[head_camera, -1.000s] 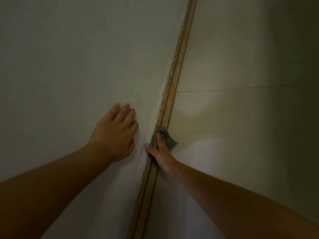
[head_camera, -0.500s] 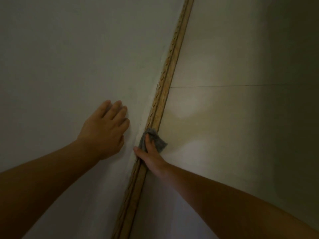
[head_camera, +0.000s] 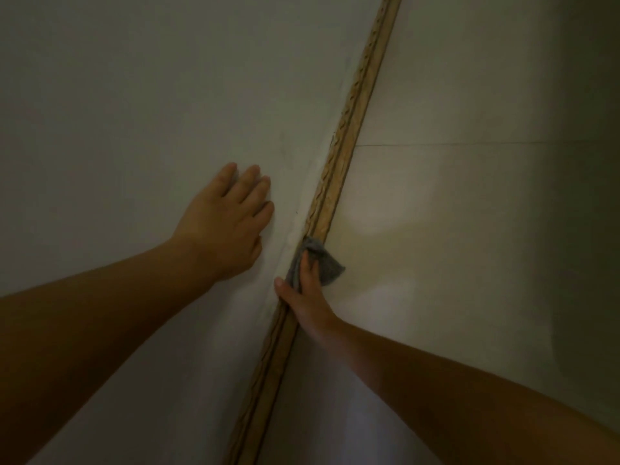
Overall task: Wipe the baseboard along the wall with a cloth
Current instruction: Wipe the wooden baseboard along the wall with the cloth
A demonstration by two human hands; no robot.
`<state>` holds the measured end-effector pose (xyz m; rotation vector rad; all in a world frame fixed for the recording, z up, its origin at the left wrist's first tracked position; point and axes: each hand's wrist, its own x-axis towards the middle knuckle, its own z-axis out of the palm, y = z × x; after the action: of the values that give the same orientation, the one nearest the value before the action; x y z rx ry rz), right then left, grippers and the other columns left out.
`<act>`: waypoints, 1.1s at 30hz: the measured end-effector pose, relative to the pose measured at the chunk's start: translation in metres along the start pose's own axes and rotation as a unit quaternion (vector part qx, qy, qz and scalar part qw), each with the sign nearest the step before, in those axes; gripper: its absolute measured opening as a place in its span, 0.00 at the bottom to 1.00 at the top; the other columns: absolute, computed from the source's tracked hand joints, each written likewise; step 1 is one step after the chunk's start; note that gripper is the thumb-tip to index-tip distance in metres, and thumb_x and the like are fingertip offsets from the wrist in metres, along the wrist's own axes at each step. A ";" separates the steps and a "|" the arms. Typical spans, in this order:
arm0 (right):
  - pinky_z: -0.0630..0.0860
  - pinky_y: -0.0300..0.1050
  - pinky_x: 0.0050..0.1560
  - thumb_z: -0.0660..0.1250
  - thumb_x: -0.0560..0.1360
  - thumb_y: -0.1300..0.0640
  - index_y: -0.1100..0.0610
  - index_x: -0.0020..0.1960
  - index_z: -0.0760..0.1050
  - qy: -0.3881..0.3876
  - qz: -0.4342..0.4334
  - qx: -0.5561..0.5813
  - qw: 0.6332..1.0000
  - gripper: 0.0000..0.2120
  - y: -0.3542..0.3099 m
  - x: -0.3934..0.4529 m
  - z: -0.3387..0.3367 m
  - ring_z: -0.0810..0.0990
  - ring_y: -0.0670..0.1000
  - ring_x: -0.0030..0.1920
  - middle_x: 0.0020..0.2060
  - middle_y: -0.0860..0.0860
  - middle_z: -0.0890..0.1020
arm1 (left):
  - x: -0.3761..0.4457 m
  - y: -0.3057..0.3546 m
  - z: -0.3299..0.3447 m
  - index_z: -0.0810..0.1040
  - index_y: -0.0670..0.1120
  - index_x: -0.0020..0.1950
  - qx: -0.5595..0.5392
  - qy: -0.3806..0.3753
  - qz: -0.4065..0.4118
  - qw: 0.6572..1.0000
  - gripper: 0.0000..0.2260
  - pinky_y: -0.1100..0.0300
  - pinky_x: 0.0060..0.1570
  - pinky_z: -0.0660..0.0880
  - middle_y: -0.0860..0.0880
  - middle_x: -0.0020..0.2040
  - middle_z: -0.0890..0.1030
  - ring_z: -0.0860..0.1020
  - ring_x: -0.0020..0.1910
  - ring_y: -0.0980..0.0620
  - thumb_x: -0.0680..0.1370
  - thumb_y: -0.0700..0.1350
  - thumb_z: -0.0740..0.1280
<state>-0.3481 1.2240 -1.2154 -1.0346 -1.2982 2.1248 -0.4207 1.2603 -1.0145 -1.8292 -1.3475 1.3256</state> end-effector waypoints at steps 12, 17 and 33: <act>0.46 0.52 0.75 0.60 0.72 0.31 0.39 0.75 0.35 -0.051 0.064 0.009 0.997 0.44 -0.013 -0.018 0.001 0.40 0.53 0.77 0.77 0.48 0.36 | -0.002 -0.006 0.006 0.77 0.42 0.62 -0.013 0.076 0.014 0.997 0.25 0.42 0.66 0.56 0.37 0.67 0.72 0.67 0.67 0.36 0.75 0.52 0.51; 0.42 0.57 0.75 0.58 0.71 0.28 0.40 0.75 0.34 -0.072 0.086 -0.033 0.993 0.45 -0.018 -0.017 -0.006 0.37 0.55 0.76 0.77 0.49 0.36 | 0.000 -0.002 0.008 0.79 0.41 0.58 -0.018 0.088 0.024 0.996 0.25 0.42 0.69 0.54 0.37 0.66 0.73 0.69 0.66 0.36 0.75 0.53 0.51; 0.46 0.51 0.74 0.61 0.71 0.30 0.40 0.76 0.36 -0.051 0.056 0.024 0.997 0.45 -0.016 -0.022 0.000 0.41 0.52 0.77 0.77 0.47 0.36 | 0.004 0.000 0.001 0.66 0.47 0.71 0.010 0.046 0.019 0.999 0.25 0.40 0.70 0.45 0.40 0.75 0.60 0.56 0.74 0.39 0.78 0.55 0.46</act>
<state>-0.3344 1.2159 -1.1934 -1.0122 -1.2557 2.3085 -0.4214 1.2634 -1.0164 -1.8864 -1.2540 1.2526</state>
